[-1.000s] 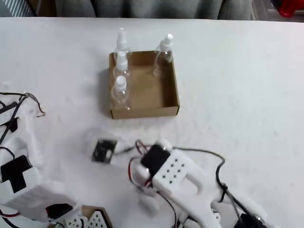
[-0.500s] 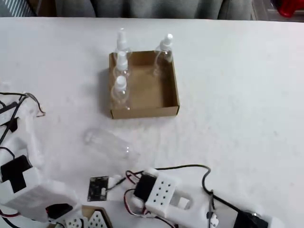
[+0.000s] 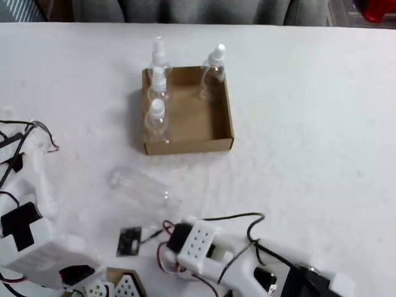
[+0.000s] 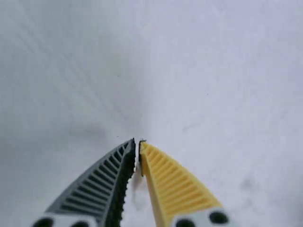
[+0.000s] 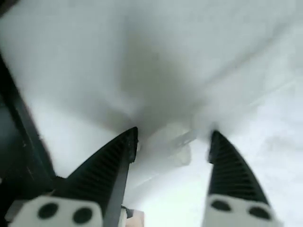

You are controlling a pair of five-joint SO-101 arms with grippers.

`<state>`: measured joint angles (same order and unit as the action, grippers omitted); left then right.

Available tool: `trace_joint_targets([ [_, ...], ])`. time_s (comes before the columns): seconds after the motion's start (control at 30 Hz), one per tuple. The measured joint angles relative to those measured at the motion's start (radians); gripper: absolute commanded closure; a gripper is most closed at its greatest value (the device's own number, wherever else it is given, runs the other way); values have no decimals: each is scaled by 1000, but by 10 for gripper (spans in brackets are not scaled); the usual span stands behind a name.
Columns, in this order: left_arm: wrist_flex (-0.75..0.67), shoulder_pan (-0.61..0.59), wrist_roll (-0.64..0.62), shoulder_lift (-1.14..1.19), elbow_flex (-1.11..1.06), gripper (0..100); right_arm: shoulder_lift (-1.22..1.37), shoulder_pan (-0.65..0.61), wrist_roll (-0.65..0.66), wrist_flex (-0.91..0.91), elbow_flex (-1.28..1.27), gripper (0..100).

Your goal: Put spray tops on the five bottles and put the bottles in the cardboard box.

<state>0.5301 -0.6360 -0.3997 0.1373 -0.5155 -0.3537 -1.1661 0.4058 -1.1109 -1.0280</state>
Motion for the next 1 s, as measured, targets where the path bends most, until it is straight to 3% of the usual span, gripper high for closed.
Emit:
trace_joint_targets([
  [0.17, 0, 0, 0, 0, 0, 980, 3, 157, 3, -5, 14, 960],
  [0.37, 0, 0, 0, 0, 0, 980, 6, 413, 51, -149, 54, 982],
  [0.77, 0, 2, 0, 0, 0, 980, 6, 936, 695, -356, 359, 980],
  [1.0, 0, 2, 0, 0, 0, 980, 6, 1263, 1186, -362, 463, 980],
])
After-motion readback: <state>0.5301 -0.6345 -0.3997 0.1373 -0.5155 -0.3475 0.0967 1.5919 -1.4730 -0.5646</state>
